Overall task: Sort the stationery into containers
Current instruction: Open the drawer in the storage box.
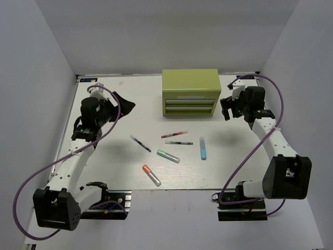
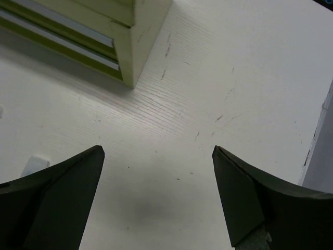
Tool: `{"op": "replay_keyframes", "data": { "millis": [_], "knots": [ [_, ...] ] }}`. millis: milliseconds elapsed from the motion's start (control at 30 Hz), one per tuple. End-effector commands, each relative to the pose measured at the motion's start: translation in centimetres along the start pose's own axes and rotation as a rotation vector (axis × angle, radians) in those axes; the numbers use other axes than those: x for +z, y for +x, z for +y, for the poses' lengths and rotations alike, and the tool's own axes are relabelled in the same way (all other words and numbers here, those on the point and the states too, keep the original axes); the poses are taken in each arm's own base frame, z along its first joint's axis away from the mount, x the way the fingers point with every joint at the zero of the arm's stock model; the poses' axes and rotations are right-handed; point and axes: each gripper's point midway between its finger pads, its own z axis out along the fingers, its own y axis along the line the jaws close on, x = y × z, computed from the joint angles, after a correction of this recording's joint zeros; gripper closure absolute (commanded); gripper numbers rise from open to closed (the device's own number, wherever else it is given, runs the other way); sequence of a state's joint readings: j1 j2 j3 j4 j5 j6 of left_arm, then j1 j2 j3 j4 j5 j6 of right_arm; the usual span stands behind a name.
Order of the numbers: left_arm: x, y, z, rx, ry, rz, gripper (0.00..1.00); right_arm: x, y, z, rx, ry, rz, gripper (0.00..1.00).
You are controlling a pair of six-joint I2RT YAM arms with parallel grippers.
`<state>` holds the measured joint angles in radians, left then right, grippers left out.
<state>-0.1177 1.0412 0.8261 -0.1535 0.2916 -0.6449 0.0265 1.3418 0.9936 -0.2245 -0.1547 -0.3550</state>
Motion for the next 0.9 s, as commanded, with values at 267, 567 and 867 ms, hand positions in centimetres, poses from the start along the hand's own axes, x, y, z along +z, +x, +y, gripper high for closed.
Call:
{"op": "replay_keyframes", "data": {
  "millis": [267,567,867],
  "knots": [
    [5.0,3.4,-6.0,-0.051,0.2,0.1,0.0,-3.4,-6.3,4.3,-0.317,-0.336,-0.192,0.22],
    [9.5,7.3,-7.8,-0.173,0.178,0.083,0.57,-6.5,-16.0,4.7,-0.509,-0.34,-0.467,0.4],
    [14.1,9.4,-10.3,-0.335,0.239,0.074,0.4,-4.2,-18.8,7.4,-0.674,-0.399,-0.559,0.32]
  ]
}}
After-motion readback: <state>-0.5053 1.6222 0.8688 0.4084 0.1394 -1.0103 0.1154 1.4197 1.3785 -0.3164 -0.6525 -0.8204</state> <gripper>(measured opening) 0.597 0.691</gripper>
